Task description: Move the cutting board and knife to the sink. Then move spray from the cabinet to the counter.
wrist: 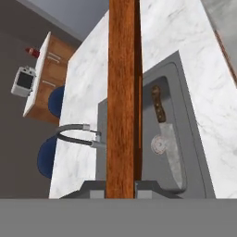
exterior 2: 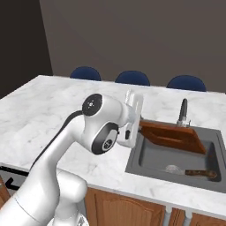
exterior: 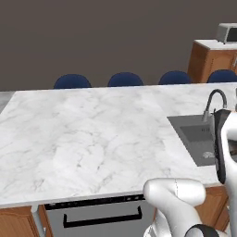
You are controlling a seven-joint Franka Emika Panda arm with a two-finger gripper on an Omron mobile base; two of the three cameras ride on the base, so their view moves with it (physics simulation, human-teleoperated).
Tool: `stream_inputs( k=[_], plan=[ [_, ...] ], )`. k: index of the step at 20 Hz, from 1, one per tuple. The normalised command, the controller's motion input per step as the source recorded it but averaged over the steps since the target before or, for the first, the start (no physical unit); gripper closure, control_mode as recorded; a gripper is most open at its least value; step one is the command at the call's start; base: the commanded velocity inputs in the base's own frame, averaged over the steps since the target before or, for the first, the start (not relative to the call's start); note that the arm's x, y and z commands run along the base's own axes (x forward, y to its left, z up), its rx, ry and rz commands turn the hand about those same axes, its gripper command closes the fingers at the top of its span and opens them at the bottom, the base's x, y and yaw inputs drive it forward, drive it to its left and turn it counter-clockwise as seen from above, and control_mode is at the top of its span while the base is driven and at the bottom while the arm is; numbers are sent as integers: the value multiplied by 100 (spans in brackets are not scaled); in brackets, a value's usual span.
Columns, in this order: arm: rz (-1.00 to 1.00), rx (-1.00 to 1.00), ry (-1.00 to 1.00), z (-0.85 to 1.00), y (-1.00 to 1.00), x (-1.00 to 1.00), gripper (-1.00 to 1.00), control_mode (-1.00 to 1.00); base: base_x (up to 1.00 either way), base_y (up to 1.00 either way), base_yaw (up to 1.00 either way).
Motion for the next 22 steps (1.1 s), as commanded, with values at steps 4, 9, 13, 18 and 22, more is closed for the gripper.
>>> stream_inputs(
  k=[4, 9, 13, 18, 22],
  plan=[
    [-1, 0, 6, -4, 7, 31, 100, -100, 0, 0, 0],
    [0, 0, 8, -32, 1, 17, 100, -100, 0, 0, 0],
    [0, 2, 1, -30, -3, 6, 100, -100, 0, 0, 0],
    [0, 0, 0, -17, 0, 23, 100, -100, 0, 0, 0],
    [0, 0, 0, -18, 0, 30, 100, -100, 0, 0, 0]
  ],
)
